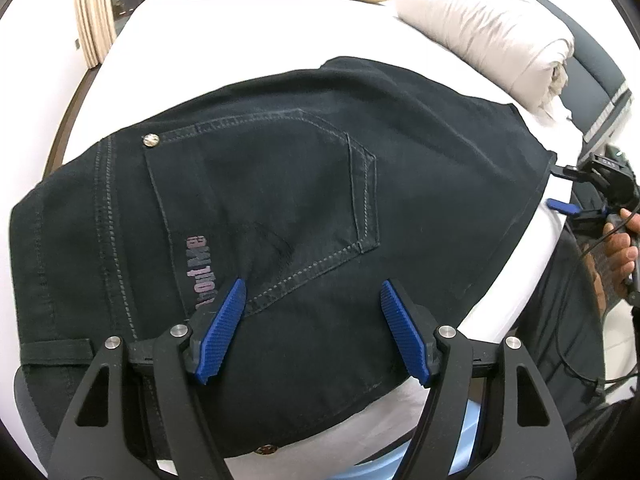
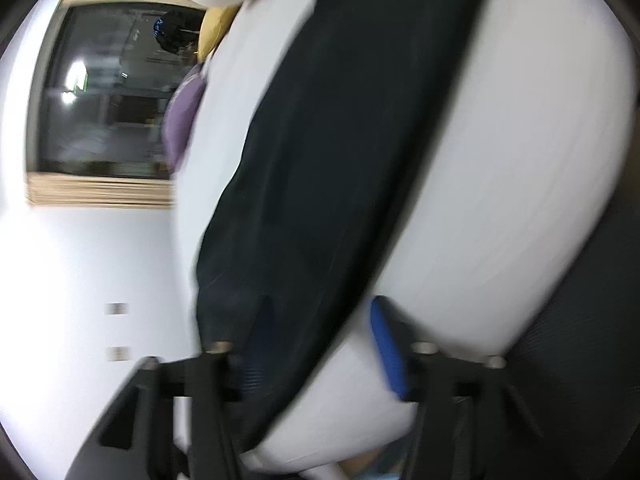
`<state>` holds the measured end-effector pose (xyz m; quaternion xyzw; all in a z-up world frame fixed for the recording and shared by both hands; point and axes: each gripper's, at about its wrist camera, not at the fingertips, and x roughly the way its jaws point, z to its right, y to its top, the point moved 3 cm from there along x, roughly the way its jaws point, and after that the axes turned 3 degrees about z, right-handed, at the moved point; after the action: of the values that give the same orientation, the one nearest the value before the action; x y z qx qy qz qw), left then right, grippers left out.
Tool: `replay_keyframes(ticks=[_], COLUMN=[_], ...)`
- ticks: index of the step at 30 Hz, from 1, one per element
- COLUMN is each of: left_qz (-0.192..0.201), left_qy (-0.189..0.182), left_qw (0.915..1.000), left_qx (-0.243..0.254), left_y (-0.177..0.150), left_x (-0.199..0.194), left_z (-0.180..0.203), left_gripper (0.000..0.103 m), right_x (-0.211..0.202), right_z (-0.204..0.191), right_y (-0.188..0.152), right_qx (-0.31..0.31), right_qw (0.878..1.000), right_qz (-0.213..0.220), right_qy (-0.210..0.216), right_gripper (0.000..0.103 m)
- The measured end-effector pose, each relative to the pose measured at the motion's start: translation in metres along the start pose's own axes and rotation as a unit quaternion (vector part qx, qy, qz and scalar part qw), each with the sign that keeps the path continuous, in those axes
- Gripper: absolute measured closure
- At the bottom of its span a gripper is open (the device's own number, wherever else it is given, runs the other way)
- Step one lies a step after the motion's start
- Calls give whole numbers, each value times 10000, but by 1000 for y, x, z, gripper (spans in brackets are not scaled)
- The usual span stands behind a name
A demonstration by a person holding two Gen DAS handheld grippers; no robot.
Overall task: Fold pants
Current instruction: 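Grasp the jeans edge again with the right tool near the left tool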
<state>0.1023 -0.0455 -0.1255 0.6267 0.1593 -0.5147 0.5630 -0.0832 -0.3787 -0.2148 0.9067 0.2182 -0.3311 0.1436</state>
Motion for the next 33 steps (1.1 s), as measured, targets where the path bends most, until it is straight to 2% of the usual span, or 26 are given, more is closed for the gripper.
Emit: replay_keyframes(ticks=[1, 2, 3, 4, 5, 7, 9, 10, 12, 15, 16, 18, 19, 22, 25, 28, 30, 33], left_qz=[40, 93, 181, 238, 297, 367, 512, 532, 416, 214, 163, 204, 215, 223, 257, 278, 285, 288], left_qy=[4, -34, -140, -216, -319, -491, -740, -843, -813, -645, -666, -863, -926, -1013, -1044, -1030, -1053, -1042], left_qw=[10000, 9999, 9995, 9990, 9983, 9972, 9951, 9940, 9945, 9954, 9948, 9918, 9911, 9905, 9897, 9900, 9895, 9893], left_qx=[-52, -114, -224, -300, -380, -432, -421, -445, -509, -672, -758, -916, -933, -907, -945, -922, -947, -975], left_y=[3, 6, 12, 16, 23, 43, 66, 77, 89, 90, 90, 86, 86, 85, 85, 85, 85, 86], left_x=[-3, -6, -9, -10, -10, -4, 4, 13, 32, 56, 62, 65, 65, 66, 67, 67, 67, 66], left_z=[-1, -2, -2, -3, -2, 4, 13, 17, 18, 8, 1, -7, -10, -14, -18, -15, -17, -18], left_gripper=[34, 34, 34, 34, 34, 34, 34, 34, 34, 34, 34, 34, 34, 34, 34, 34, 34, 34], right_x=[-11, -20, -24, -23, -16, 15, 56, 81, 122, 176, 185, 200, 203, 190, 163, 142, 119, 71], right_z=[-6, -12, -20, -29, -41, -66, -92, -106, -123, -133, -134, -128, -121, -93, -59, -33, -7, 22], right_y=[8, 16, 24, 28, 31, 28, 16, 5, -15, -40, -41, -30, -19, 34, 105, 165, 211, 251], right_qx=[-226, -362, -476, -596, -726, -848, -1013, -1110, -1147, -903, -906, -767, -651, -328, -140, -60, 112, 535], right_qw=[9986, 9963, 9962, 9966, 9963, 9919, 9793, 9730, 9592, 9501, 9482, 9538, 9564, 9678, 9800, 9895, 9940, 9892], right_qz=[221, 439, 561, 541, 400, -110, -794, -1174, -1778, -2369, -2404, -2314, -2242, -1598, -864, -176, 466, 1350], right_qy=[-430, -647, -462, -170, 207, 941, 1564, 1648, 1876, 1820, 1868, 1756, 1755, 1918, 1787, 1432, 982, 208], right_gripper=[44, 44, 48, 60, 65, 70, 78, 78, 78, 78, 84, 103, 103, 103, 103, 103, 103, 103])
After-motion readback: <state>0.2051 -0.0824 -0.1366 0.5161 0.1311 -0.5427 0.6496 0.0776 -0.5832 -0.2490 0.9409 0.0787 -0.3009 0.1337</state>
